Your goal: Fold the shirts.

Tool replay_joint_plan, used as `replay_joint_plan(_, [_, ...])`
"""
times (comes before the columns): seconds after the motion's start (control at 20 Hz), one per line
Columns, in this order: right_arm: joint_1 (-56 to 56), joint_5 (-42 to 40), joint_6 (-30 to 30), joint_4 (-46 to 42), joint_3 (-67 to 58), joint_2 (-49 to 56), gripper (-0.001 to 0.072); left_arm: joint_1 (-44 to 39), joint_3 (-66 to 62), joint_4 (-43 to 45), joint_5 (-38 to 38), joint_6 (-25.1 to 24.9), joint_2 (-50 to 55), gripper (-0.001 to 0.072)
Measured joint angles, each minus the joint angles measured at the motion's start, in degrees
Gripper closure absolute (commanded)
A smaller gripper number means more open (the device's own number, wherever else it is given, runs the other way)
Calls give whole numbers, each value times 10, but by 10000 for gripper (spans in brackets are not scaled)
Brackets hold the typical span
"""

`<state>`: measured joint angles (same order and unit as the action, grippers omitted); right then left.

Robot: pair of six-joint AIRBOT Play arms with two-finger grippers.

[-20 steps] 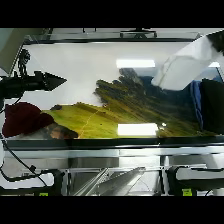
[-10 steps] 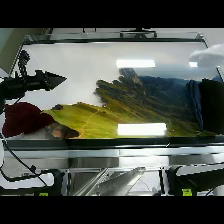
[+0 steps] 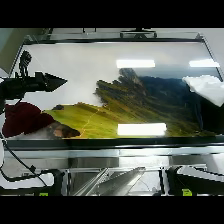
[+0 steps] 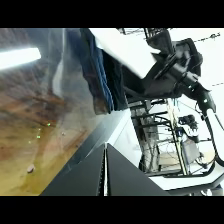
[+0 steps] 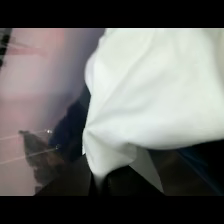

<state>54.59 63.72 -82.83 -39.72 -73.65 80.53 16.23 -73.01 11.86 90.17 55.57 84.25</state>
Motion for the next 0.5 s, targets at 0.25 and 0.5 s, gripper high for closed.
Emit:
replay_joint_plan(0.25, [9,-1,-78,-121,100,-49,690,0,0,0,4,0,0,703])
replay_joint_plan(0.5, [11,3,-146,-264,148,-90,-8,0,0,0,5,0,0,703])
